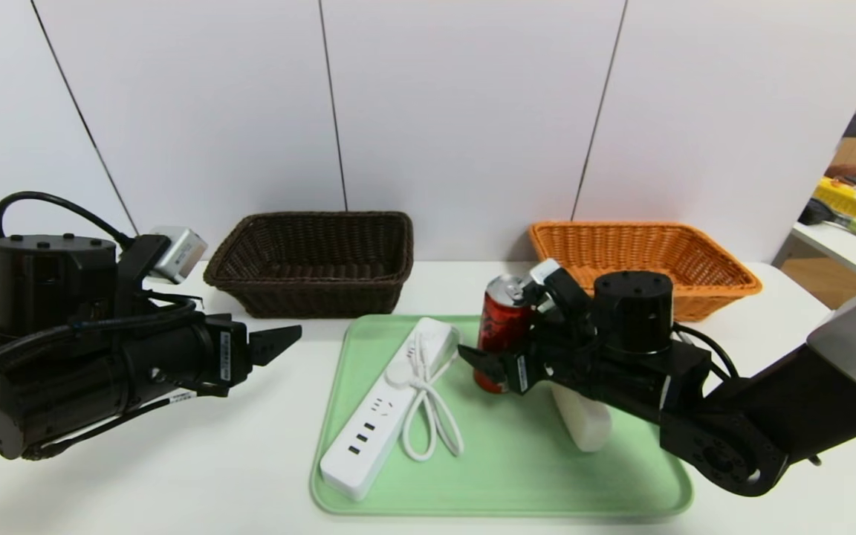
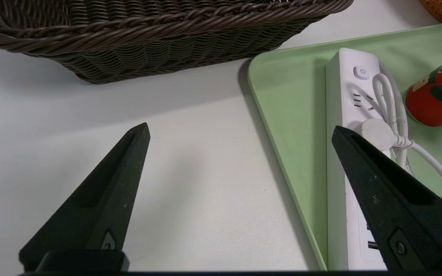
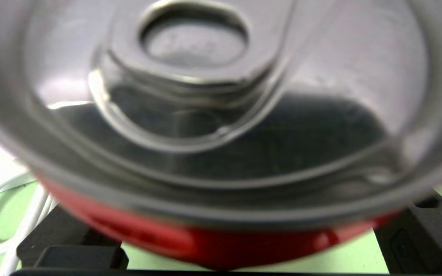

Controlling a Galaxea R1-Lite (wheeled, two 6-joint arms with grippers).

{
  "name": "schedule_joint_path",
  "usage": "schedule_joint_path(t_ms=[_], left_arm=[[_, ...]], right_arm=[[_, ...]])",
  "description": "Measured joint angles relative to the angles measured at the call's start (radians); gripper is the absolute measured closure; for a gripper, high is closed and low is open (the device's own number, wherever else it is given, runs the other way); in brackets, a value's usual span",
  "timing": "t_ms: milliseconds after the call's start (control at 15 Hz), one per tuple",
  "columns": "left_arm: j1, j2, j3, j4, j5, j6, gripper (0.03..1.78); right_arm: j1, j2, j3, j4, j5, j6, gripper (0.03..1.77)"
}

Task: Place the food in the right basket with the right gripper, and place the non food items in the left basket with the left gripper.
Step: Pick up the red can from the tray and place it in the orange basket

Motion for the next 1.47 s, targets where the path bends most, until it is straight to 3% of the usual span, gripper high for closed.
schedule_joint_path(t_ms=[667,933,1000,1467], left_arm=[[-0.006,0.004,0.003,0.0,0.0,0.0,0.12],[-0.006,0.004,0.004,0.0,-0.001,0.0,0.12],[-0.006,0.004,0.005,0.0,-0.001,0.0,0.12],[-0.006,0.001,0.009,0.0,0.0,0.0,0.12]], right_arm=[[0.004,0.002,0.003,-0.002,-0.001,-0.004,0.1],[0.005,0.001,0.015,-0.057,-0.002,-0.006,0.71],[0.005,0.001,0.02,-0.06,-0.003,-0.004,0.79],[0.017,-0.011,0.039,-0.06,-0.031,-0.003,0.81]])
